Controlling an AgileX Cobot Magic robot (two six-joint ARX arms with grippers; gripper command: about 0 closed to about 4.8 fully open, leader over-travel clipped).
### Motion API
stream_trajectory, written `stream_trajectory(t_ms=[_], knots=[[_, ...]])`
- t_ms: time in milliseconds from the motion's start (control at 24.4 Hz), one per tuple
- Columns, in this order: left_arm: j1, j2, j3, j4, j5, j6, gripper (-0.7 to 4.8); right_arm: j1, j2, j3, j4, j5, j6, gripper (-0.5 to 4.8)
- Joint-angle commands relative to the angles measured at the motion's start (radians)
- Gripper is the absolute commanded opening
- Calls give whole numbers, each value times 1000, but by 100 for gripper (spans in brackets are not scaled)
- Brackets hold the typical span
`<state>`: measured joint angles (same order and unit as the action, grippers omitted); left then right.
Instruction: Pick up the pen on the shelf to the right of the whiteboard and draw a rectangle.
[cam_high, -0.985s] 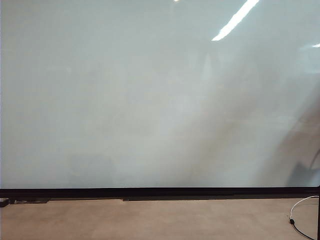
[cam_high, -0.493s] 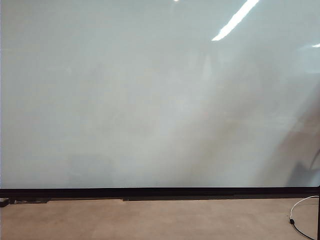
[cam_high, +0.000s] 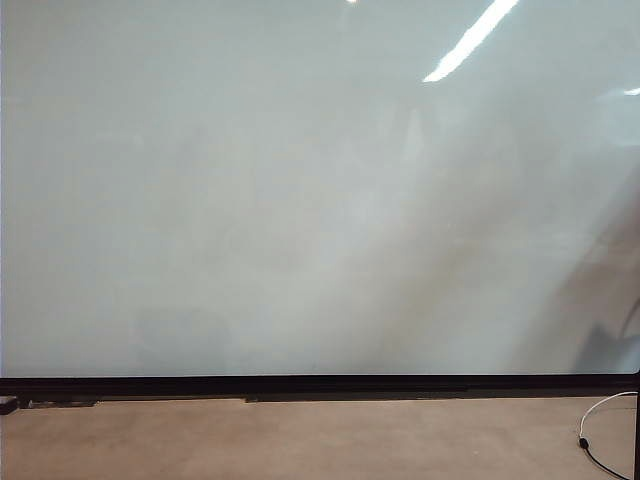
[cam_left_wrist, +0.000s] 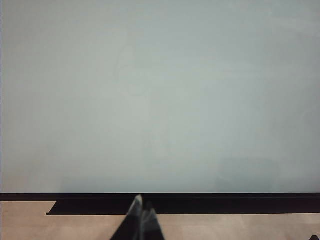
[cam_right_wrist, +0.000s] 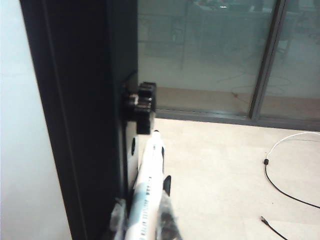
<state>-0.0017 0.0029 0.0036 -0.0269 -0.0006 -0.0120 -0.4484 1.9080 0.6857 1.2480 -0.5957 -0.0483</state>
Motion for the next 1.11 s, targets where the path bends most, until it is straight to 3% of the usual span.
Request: stream_trajectory(t_ms=[41,698,903,1108], knots=[[0,0,3,6,4,4,-4,-2,-2,3,7,-5,14,-2],[0,0,3,6,4,4,-4,-43,-53,-19,51,7,46,-3],[0,0,3,6,4,4,-5,-54,-137,-83,51,111,45,-3],[0,0,3,6,4,4,-4,-23,-309,-240,51,312,45,-3]])
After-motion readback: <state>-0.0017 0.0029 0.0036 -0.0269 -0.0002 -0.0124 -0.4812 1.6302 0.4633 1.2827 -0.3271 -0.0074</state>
